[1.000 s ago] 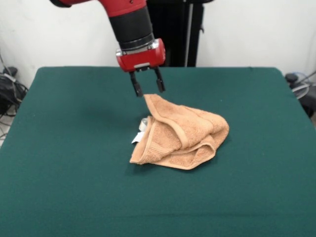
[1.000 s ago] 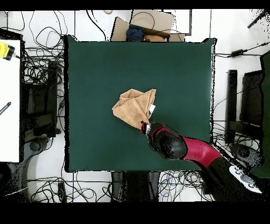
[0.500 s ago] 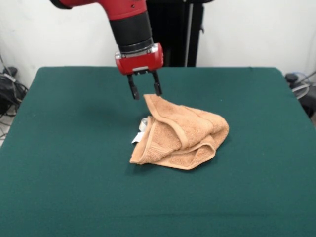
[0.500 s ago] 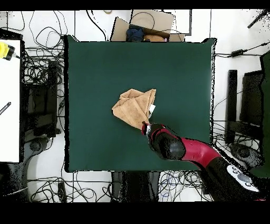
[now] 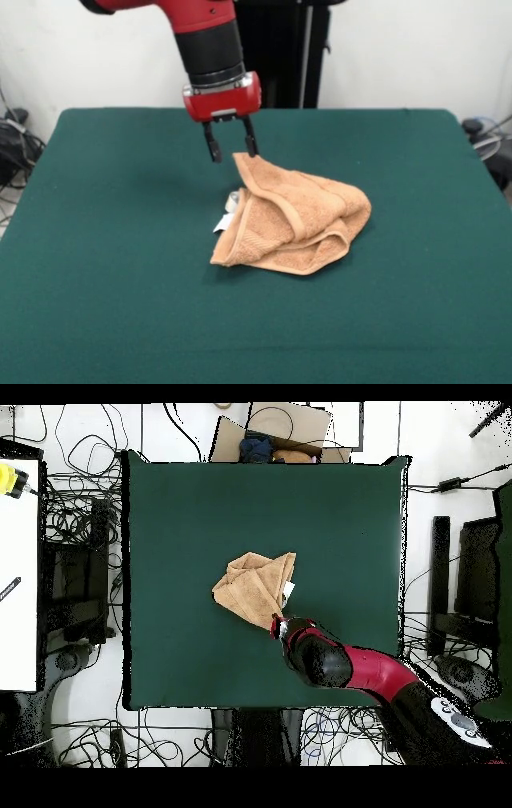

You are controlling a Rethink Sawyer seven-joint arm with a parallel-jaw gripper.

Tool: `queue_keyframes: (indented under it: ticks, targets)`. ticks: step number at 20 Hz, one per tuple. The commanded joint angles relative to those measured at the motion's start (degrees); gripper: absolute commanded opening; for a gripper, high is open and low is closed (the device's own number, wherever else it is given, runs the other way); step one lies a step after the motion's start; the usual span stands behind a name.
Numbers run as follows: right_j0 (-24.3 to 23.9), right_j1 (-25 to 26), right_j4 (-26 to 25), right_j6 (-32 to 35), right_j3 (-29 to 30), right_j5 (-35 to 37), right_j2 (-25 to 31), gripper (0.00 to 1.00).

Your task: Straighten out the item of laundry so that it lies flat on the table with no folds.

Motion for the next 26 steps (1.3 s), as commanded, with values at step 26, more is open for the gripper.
queue_keyframes:
  ticks: [26]
  targets:
    - [-0.06, 9.17, -2.61, 5.03, -6.00, -4.59, -0.51, 1.00]
